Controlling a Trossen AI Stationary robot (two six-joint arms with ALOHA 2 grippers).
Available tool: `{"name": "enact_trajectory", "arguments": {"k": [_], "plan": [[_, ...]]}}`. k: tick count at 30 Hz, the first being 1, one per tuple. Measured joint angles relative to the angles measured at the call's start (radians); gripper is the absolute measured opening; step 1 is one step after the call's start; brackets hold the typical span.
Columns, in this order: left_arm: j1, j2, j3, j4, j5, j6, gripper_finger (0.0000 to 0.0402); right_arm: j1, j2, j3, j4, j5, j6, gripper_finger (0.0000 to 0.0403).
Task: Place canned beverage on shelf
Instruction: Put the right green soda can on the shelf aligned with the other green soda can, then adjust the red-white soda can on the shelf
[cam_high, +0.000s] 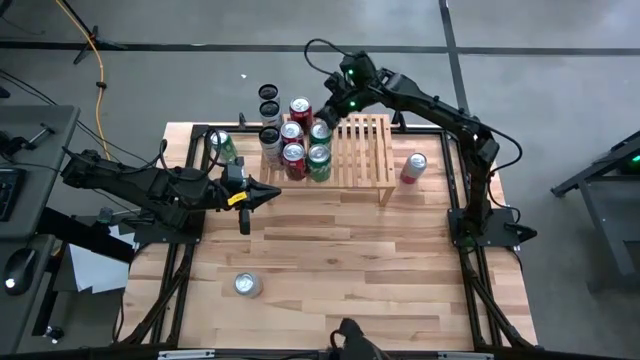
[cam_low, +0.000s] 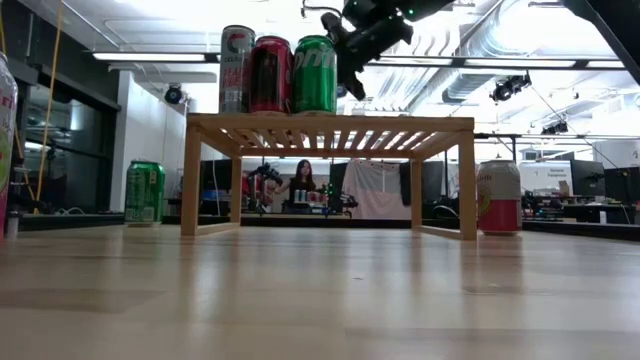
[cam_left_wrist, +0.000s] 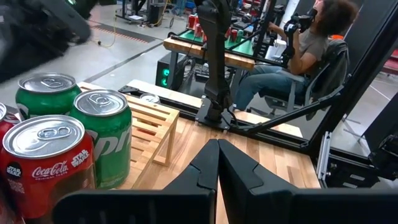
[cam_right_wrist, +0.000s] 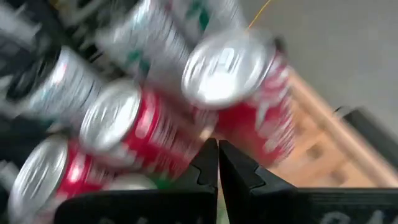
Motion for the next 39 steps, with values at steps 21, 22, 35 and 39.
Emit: {"name": "enact_trajectory", "arguments": {"k": [21, 22, 35, 39], "plan": [[0.0, 0.0, 0.0, -0.001, -0.01, -0.015, 0.0, -0.022, 0.087, 0.021, 0.103, 0.247, 0.29, 0.0], [0.0, 0.0, 0.0, -0.001, -0.011, -0.015, 0.0, -0.023, 0.087, 0.021, 0.104, 0.244, 0.294, 0.0], [0.0, 0.0, 0.0, -0.001, -0.026, -0.016, 0.0, -0.027, 0.087, 0.021, 0.041, 0.191, 0.293, 0.0], [0.0, 0.0, 0.0, -0.001, -0.026, -0.016, 0.0, -0.021, 0.087, 0.021, 0.053, 0.16, 0.293, 0.0]]}}
